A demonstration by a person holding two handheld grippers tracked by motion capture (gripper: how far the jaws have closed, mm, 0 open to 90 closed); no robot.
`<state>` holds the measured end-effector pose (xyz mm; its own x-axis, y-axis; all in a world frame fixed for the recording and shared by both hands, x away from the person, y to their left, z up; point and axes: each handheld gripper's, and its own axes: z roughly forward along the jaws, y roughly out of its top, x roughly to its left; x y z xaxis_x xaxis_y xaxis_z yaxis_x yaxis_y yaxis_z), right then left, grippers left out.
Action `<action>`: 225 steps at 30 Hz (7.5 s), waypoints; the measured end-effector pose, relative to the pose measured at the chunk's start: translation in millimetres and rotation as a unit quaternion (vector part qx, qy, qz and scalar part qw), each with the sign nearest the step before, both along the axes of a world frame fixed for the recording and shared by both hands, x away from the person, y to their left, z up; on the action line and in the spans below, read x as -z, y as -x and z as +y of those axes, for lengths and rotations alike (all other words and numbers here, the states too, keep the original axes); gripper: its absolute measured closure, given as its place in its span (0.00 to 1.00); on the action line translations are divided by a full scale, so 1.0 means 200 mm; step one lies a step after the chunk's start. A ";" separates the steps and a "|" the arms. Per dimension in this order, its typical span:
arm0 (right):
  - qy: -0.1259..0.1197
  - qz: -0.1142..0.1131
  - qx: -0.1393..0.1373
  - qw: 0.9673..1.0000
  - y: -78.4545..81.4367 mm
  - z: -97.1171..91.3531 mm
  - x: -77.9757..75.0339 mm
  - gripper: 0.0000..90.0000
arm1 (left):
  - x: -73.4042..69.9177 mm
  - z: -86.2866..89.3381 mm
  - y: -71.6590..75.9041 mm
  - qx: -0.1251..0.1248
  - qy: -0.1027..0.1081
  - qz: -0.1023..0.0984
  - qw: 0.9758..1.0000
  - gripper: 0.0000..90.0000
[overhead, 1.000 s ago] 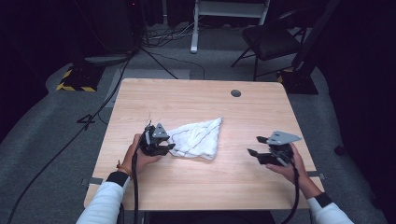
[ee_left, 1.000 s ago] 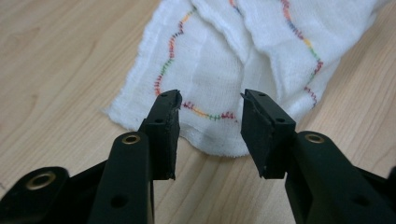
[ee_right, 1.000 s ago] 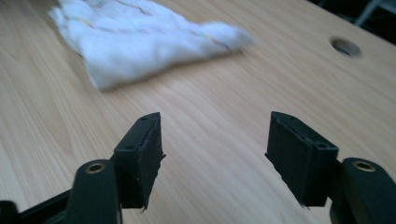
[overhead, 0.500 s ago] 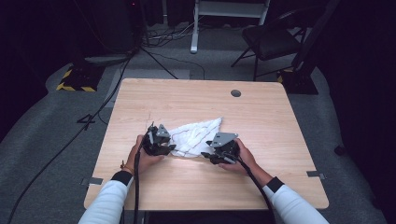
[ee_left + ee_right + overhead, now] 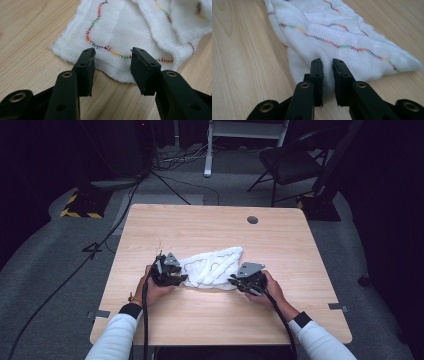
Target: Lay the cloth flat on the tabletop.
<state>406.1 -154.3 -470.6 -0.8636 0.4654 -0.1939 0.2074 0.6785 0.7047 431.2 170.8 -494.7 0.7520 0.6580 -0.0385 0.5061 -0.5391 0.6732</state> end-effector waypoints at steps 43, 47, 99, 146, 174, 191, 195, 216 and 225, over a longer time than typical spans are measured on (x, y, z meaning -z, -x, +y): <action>-0.025 -0.012 -0.060 0.998 0.10 0.07 -0.06 0.46 | -0.02 -0.06 0.01 -0.025 -0.008 -0.006 1.000 0.24; -0.011 -0.011 -0.055 0.998 0.08 0.13 -0.03 0.46 | -0.05 -0.14 0.04 0.003 -0.007 -0.022 1.000 0.28; -0.014 0.067 0.072 0.995 0.32 -0.72 0.04 0.72 | -0.01 -0.25 -0.23 0.014 -0.034 0.012 0.999 0.22; -0.070 0.016 0.199 0.977 0.22 -0.89 0.07 0.50 | -0.25 -0.49 0.15 0.180 -0.037 -0.086 0.979 0.92; -0.053 0.022 0.186 0.981 0.22 -0.86 0.09 0.49 | -0.15 -0.60 -0.08 0.065 -0.015 -0.007 0.998 0.37; -0.054 0.007 0.157 0.986 -0.01 -0.72 -0.06 0.49 | -0.26 -0.60 0.07 0.172 -0.007 -0.052 0.984 0.93; -0.050 0.021 0.124 0.991 -0.14 -0.57 -0.08 0.49 | -0.28 -0.58 0.16 0.206 -0.003 -0.051 0.977 0.93; 0.023 0.065 0.104 0.992 -0.34 -0.26 0.07 0.43 | -0.16 -0.42 0.53 0.338 0.002 0.015 0.941 0.80; 0.037 0.038 0.188 0.981 -0.36 -0.48 0.07 0.43 | -0.15 -0.41 0.50 0.334 -0.009 0.014 0.942 0.81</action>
<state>478.1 -250.3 -484.5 -0.6465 0.7412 -0.1806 0.5027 0.5920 0.6299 330.8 88.0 -465.7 0.9976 0.0380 -0.0570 0.0660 -0.7551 0.6523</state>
